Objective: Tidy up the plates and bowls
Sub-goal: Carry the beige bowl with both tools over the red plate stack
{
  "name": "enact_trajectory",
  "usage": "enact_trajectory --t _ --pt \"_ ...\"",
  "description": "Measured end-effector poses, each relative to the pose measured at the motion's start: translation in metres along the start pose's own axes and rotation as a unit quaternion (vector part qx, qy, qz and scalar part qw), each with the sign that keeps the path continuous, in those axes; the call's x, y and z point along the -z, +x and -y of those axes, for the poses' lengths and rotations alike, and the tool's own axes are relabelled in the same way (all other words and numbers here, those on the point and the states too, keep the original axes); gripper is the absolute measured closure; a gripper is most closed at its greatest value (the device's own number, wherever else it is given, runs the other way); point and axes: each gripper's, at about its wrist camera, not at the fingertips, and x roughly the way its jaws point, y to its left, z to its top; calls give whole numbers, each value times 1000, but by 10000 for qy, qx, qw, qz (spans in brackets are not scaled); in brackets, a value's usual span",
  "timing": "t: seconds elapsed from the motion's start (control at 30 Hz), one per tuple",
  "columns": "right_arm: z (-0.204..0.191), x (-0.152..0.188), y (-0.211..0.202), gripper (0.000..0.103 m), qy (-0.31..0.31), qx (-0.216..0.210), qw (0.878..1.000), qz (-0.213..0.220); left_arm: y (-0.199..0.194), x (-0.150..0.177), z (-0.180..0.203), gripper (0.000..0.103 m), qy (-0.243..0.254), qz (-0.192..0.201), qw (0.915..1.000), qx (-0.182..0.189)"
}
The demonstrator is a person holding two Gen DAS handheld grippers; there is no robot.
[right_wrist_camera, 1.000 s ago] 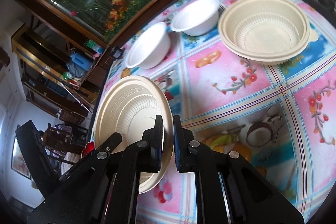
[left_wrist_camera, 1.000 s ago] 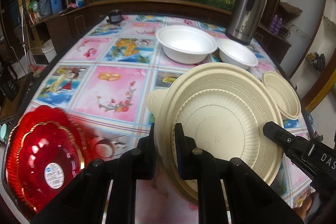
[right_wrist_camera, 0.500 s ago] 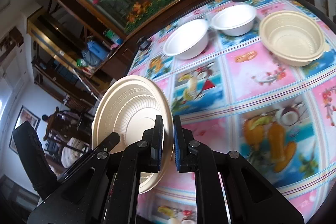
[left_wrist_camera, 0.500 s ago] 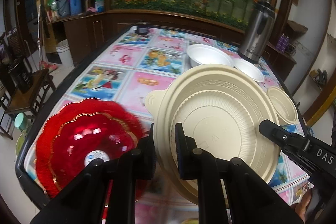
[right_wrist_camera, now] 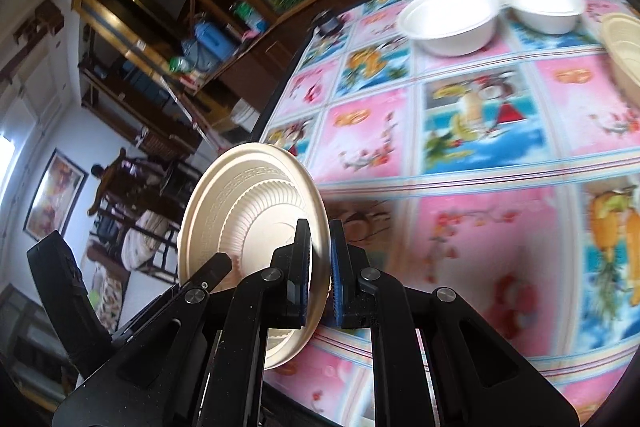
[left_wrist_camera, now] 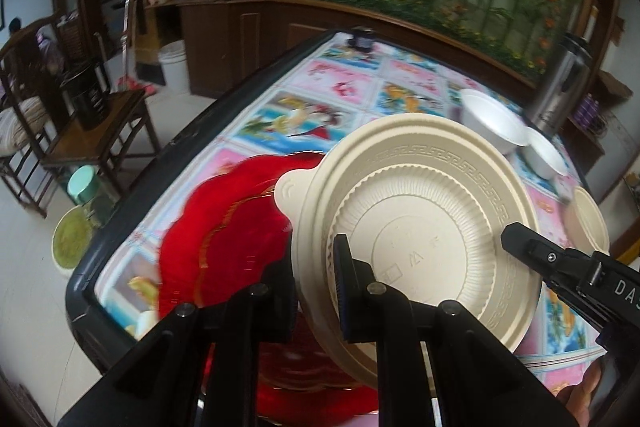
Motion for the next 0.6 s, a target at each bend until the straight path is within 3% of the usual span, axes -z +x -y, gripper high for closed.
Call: enact_trajectory --t 0.3,0.6 --pt "-26 9 48 94 -218 -13 9989 -416 14 4 -37 89 -226 -185 9993 -247" --pt "-20 10 67 94 -96 58 9981 -600 25 8 -44 89 -257 -327 9988 -250"
